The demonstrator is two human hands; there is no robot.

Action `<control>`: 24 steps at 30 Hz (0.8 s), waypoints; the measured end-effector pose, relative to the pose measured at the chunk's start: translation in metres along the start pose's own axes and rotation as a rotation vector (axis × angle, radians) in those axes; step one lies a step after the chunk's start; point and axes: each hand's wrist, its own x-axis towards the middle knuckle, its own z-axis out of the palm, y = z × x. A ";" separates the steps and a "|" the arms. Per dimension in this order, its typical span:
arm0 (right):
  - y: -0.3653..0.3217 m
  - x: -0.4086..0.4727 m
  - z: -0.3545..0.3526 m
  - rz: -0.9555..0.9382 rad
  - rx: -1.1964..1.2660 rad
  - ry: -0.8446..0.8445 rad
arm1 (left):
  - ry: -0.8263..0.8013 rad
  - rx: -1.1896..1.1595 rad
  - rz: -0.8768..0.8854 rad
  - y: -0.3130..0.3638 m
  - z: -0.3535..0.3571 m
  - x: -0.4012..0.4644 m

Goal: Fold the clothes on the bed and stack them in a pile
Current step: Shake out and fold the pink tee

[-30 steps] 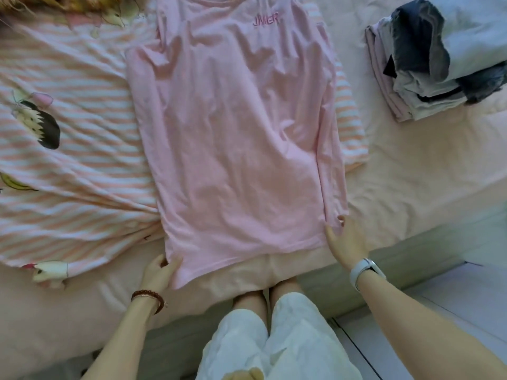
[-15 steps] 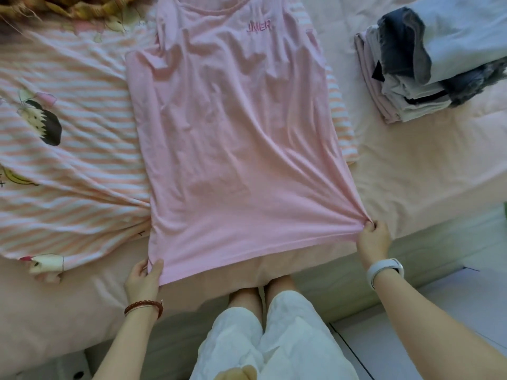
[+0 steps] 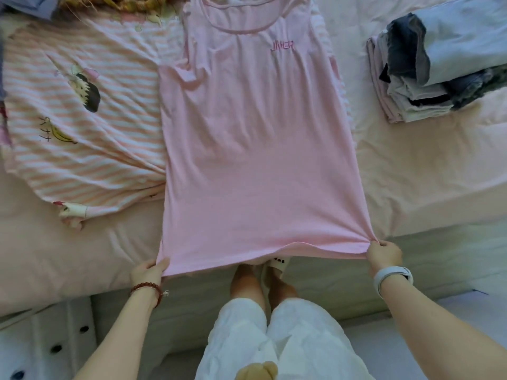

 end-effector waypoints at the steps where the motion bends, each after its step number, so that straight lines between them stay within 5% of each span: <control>1: 0.001 -0.003 -0.002 -0.006 0.005 -0.013 | -0.029 -0.024 -0.010 -0.002 0.000 -0.007; 10: -0.061 -0.031 -0.011 -0.097 0.386 -0.099 | -0.174 -0.413 0.066 0.049 0.000 -0.045; 19: -0.232 -0.042 -0.004 -0.221 0.788 -0.122 | -0.389 -1.019 -0.012 0.230 0.031 -0.041; 24: -0.337 -0.029 0.020 -0.215 0.959 -0.121 | -0.516 -1.158 0.042 0.342 0.053 -0.006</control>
